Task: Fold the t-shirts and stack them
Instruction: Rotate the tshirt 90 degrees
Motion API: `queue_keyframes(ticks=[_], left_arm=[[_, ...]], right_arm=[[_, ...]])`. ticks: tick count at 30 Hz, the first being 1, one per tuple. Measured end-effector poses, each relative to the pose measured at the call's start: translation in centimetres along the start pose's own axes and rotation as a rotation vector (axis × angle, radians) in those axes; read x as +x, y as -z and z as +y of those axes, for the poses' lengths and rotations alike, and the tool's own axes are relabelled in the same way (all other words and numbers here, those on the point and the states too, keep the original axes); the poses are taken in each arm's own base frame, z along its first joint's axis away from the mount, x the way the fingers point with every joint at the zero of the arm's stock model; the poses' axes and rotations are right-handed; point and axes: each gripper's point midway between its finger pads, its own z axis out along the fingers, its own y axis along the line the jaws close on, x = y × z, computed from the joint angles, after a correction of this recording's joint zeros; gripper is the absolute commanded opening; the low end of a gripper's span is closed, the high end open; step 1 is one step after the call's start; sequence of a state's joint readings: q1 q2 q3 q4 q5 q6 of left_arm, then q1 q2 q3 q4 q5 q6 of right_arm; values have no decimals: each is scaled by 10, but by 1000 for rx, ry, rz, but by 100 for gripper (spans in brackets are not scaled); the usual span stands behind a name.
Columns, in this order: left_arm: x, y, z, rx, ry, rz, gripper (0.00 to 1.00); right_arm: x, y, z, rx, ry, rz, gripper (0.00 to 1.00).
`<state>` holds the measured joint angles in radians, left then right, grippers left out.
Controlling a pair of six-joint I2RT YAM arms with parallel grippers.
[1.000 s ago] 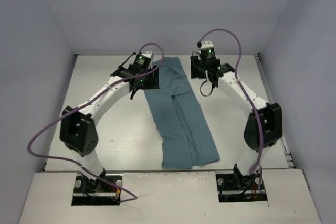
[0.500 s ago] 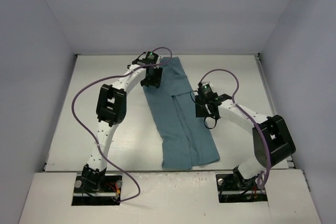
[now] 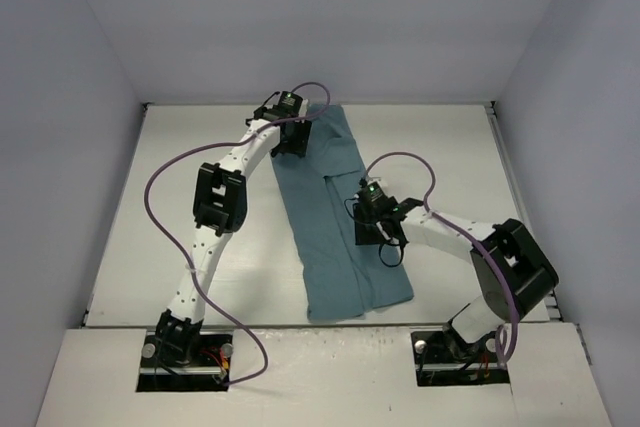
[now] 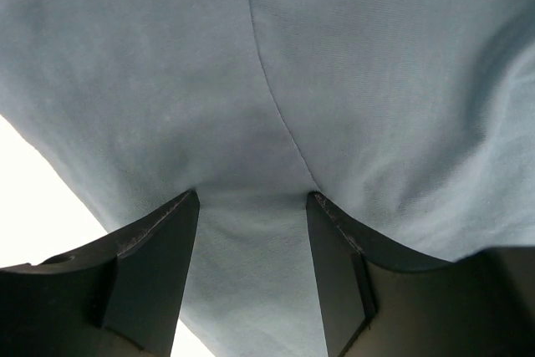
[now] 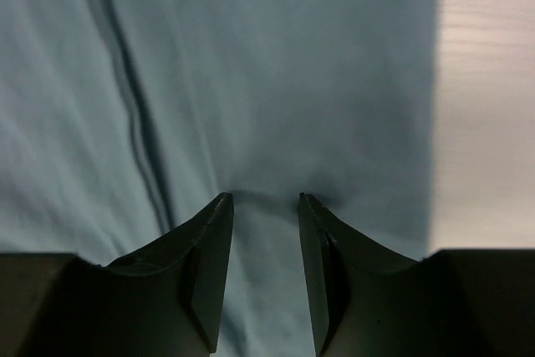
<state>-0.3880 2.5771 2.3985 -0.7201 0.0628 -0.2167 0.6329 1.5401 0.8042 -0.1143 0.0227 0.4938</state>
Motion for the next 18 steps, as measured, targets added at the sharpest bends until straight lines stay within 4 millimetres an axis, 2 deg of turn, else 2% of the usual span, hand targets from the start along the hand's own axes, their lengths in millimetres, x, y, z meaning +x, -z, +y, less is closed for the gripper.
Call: queue_keyframes(ticks=[5,7,9,11,13,15,18], left_arm=[[-10,-2,22,-19,32,-21,55],[-12,-2,33,-29,37,-24,57],[-13,0,40,-37,28,-26,59],[-17,7,46,-46,20,-34,60],[-23,24,47,-49,11,-47,60],[-28,49,46,-47,7,-65,60],[-35,104,38,-34,7,-111,60]], right_arm=[[15,0,23,-39,35,23,34],[12,1,26,-43,41,20,34],[-8,7,34,-54,59,-9,34],[-38,16,46,-73,84,-61,34],[-85,28,65,-110,103,-146,34],[-135,43,80,-153,119,-244,33],[-215,59,79,-187,128,-374,32]])
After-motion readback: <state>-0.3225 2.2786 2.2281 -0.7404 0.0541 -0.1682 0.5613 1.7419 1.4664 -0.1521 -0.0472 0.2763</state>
